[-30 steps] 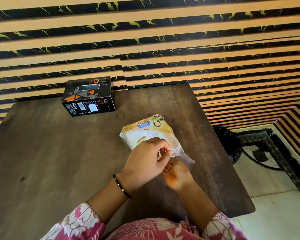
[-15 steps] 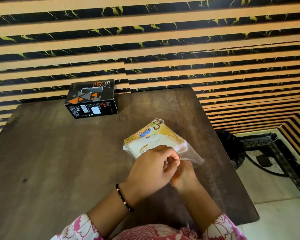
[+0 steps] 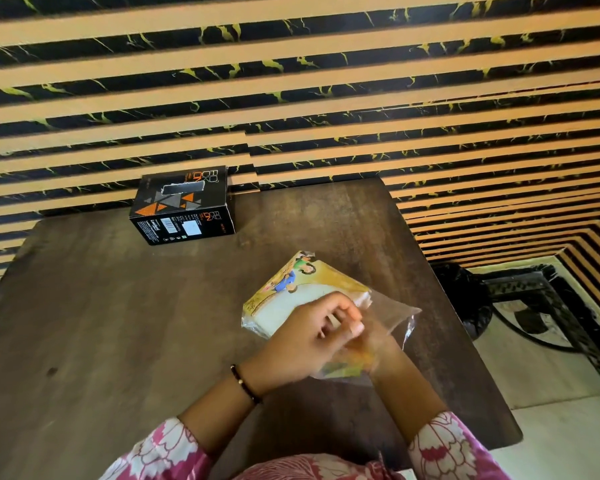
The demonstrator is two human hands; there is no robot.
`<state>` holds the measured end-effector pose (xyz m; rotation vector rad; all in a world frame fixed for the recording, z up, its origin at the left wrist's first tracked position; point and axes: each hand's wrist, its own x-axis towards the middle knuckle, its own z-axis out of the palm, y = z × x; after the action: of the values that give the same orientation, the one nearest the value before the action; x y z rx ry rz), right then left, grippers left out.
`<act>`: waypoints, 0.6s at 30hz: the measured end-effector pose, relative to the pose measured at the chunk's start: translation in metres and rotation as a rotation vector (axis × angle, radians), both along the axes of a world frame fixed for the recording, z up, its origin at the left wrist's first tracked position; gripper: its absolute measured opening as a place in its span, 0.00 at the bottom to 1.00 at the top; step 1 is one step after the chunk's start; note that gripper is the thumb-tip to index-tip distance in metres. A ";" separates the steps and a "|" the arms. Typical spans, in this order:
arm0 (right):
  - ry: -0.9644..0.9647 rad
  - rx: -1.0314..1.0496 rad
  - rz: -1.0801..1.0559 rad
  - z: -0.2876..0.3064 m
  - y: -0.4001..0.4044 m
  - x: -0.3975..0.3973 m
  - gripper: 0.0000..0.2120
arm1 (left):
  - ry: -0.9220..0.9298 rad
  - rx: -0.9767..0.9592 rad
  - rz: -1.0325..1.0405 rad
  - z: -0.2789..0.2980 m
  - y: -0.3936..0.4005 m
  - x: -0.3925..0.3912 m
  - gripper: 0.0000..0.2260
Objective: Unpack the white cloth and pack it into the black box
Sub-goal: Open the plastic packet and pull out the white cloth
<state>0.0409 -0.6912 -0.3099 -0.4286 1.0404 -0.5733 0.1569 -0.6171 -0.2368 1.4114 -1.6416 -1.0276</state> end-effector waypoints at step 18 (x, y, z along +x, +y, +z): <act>-0.051 0.042 0.163 -0.019 0.002 -0.033 0.24 | 0.067 0.680 0.544 -0.050 -0.018 0.077 0.21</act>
<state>0.0079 -0.6888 -0.3287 -0.4547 0.9576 -0.4144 0.2339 -0.6347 -0.2871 2.0747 -0.7806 -1.3279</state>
